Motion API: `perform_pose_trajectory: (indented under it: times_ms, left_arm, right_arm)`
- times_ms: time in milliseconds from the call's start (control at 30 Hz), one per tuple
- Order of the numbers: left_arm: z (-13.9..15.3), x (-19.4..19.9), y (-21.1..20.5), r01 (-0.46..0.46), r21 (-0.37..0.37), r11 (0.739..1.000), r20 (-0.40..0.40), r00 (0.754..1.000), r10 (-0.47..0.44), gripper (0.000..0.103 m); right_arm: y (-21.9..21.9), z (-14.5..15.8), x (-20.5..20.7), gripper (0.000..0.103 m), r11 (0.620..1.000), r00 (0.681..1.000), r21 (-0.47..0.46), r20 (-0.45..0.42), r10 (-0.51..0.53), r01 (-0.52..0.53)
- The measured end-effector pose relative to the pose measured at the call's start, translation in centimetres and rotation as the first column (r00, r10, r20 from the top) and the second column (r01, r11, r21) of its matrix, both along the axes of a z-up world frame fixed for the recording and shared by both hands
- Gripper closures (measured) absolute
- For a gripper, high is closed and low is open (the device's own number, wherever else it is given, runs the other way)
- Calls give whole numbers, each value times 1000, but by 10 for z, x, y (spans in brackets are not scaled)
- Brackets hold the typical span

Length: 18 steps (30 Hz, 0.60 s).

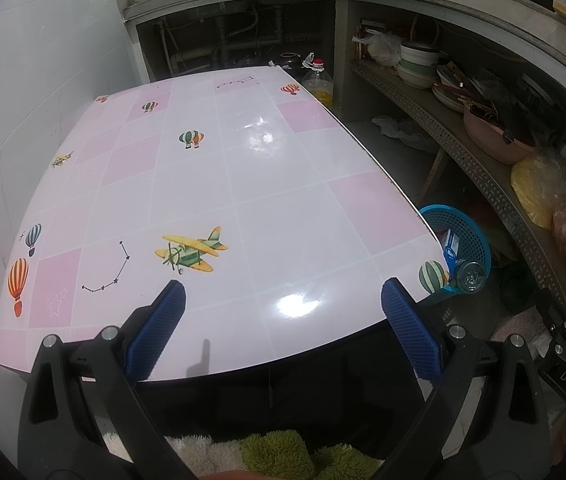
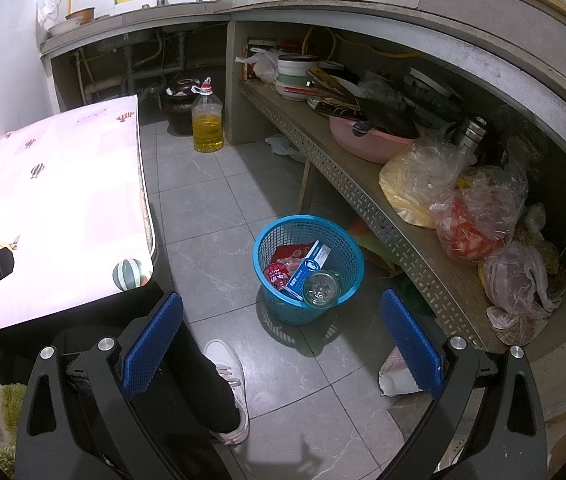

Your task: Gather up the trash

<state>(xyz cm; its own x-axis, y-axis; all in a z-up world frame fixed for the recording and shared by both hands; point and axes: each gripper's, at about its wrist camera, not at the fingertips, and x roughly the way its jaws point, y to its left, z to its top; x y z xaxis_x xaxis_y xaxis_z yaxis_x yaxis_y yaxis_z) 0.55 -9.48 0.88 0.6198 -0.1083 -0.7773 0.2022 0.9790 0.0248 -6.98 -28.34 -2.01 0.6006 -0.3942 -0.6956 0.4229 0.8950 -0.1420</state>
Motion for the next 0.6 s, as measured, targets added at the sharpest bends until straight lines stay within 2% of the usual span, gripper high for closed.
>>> perform_pose_trajectory:
  times_ms: [600]
  left_arm:
    - [0, 2, 0, -1, -1, 1000, -2, 1000, 1, 9]
  right_arm:
    - [4, -1, 4, 7, 1000, 1000, 6, -4, 4, -4]
